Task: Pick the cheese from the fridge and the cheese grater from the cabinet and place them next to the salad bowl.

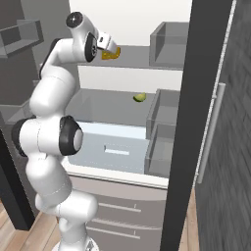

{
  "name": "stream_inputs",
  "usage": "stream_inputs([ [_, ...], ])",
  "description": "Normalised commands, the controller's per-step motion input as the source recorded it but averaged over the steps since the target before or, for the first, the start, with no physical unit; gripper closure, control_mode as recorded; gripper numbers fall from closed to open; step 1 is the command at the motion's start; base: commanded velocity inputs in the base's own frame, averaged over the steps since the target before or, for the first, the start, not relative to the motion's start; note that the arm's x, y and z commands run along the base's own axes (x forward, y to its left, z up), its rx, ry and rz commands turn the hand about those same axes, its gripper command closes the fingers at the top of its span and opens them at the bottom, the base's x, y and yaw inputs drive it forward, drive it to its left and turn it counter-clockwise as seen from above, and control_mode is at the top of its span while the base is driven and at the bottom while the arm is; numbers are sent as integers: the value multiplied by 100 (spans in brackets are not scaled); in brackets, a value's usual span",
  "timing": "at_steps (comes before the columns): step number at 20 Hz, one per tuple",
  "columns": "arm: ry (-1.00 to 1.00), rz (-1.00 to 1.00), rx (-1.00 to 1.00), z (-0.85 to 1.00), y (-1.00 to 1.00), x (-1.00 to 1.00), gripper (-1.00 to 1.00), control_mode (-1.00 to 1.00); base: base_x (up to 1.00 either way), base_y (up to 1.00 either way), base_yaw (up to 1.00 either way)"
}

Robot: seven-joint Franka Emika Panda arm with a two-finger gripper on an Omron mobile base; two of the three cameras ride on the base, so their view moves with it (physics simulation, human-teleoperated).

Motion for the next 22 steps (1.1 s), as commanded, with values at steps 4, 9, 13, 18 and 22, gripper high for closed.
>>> stream_inputs([
  [4, 0, 0, 0, -3, 0, 41, -100, -100, 0, 0, 0],
  [9, 0, 0, 0, -2, 0, 37, -100, -100, 0, 0, 0],
  [13, 0, 0, 0, 0, 0, 16, -100, -100, 0, 0, 0],
  [18, 0, 0, 0, -7, 0, 20, -100, -100, 0, 0, 0],
  [22, 2, 0, 0, -2, 0, 0, -100, -100, 0, 0, 0],
])
